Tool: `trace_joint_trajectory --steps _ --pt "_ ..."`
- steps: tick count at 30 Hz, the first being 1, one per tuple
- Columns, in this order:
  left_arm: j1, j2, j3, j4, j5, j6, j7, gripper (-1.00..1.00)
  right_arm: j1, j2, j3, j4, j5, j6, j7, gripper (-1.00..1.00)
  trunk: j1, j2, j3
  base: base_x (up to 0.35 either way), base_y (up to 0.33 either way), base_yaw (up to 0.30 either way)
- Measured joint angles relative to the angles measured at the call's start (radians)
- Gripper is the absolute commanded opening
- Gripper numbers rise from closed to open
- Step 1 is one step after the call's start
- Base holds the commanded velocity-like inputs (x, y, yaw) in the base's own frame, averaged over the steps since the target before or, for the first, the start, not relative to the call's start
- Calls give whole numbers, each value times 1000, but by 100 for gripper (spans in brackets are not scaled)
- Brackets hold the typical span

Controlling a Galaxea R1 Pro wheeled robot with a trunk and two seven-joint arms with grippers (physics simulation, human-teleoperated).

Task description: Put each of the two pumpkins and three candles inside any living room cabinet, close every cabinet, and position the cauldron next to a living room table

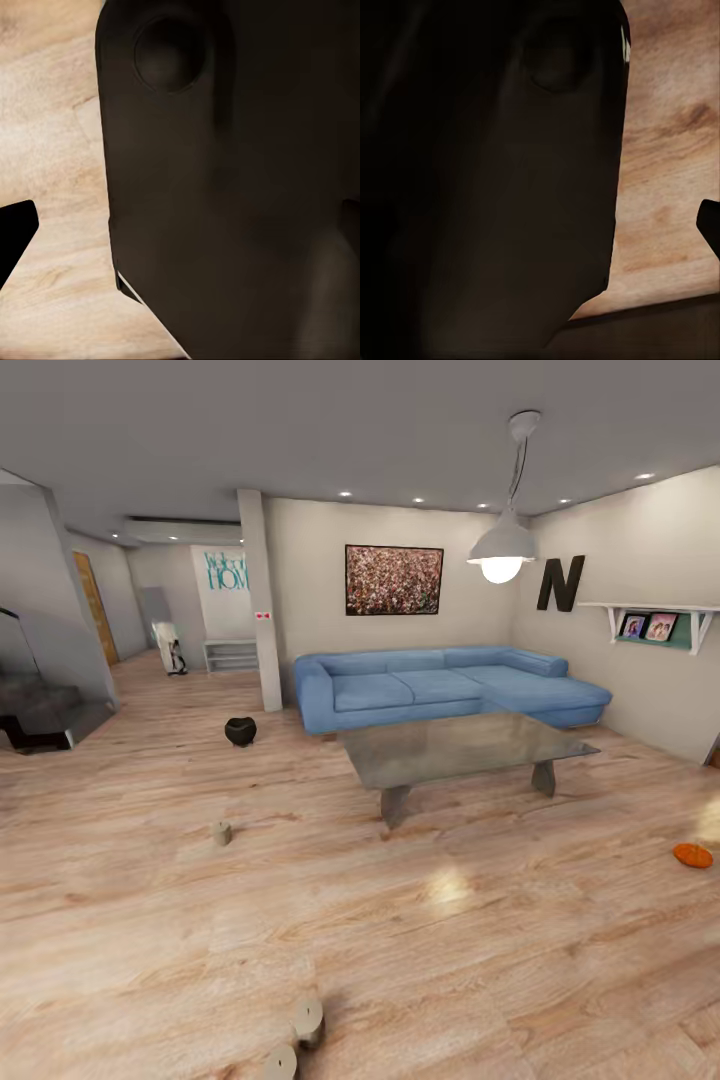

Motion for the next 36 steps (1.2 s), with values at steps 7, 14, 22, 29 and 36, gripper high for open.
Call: trace_joint_trajectory --steps 7,14,22,29,36 --pt "-6 18 -7 -5 -4 -36 -4 100 2 -3 -7 2 -3 -24 -2 100 0 0 0 0 0 0" --pt "-6 18 -7 -5 -4 -46 -4 100 2 -3 -7 2 -3 -24 -2 100 0 0 0 0 0 0" --pt "-6 15 -7 -5 -3 -52 -4 100 2 1 -6 -4 -3 -10 1 100 0 0 0 0 0 0" --pt "-6 15 -7 -6 -3 -75 -4 100 1 4 -6 -7 -4 -3 1 100 0 0 0 0 0 0" --pt "-6 15 -7 -6 -3 -77 -4 100 1 5 -6 -6 -4 -3 1 100 0 0 0 0 0 0"
